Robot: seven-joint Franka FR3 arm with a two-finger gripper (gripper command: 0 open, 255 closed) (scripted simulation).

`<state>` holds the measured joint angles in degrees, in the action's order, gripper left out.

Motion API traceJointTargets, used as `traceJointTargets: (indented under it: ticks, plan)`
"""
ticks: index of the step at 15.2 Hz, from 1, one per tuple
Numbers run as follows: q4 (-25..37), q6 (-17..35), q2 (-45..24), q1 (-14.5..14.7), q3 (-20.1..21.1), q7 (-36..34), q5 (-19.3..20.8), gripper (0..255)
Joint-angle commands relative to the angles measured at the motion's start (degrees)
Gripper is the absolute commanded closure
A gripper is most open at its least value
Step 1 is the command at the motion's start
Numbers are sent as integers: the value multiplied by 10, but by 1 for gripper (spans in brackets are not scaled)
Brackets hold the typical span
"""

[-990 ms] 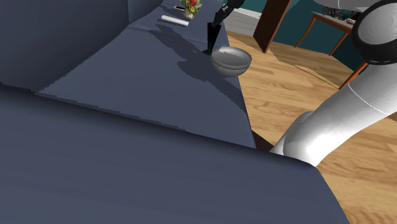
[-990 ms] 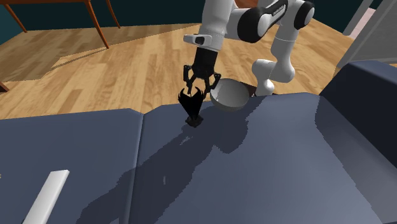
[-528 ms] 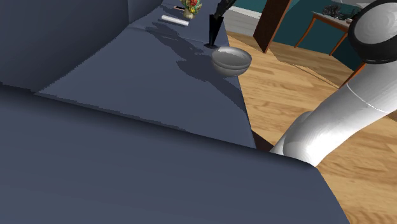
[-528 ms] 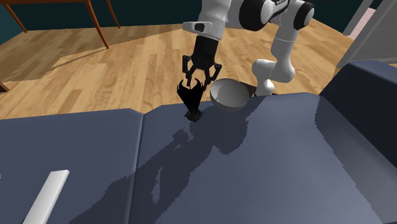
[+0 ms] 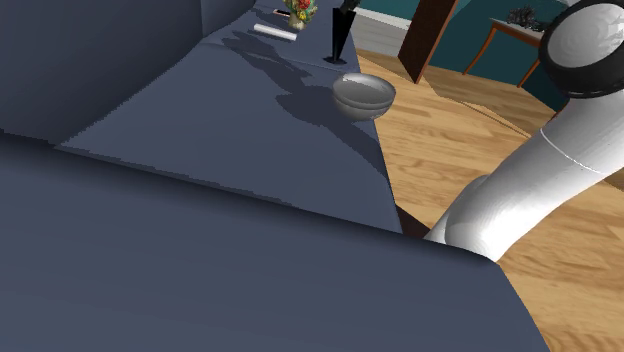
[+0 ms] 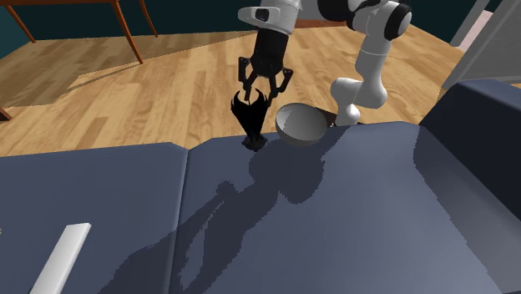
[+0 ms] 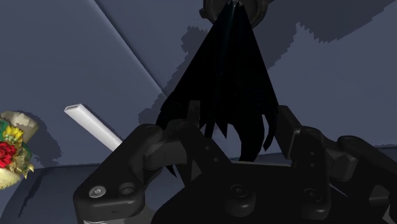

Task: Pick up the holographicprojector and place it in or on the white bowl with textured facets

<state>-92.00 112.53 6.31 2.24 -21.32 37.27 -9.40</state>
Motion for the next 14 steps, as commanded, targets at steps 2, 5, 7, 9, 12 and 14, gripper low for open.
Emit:
traceJointTargets:
  ticks: [2,5,7,9,12,14]
  plan:
    - [38,-28,-12,0,-2,-2,-4,255]
    - [76,-54,-24,-2,-5,-3,-8,255]
    - [102,-72,-33,-3,-7,-4,-12,255]
    - [130,-91,-43,-4,-9,-4,-16,255]
    - [176,-121,-61,-8,-13,-5,-24,255]
    - [209,-142,-74,-11,-16,-5,-31,255]
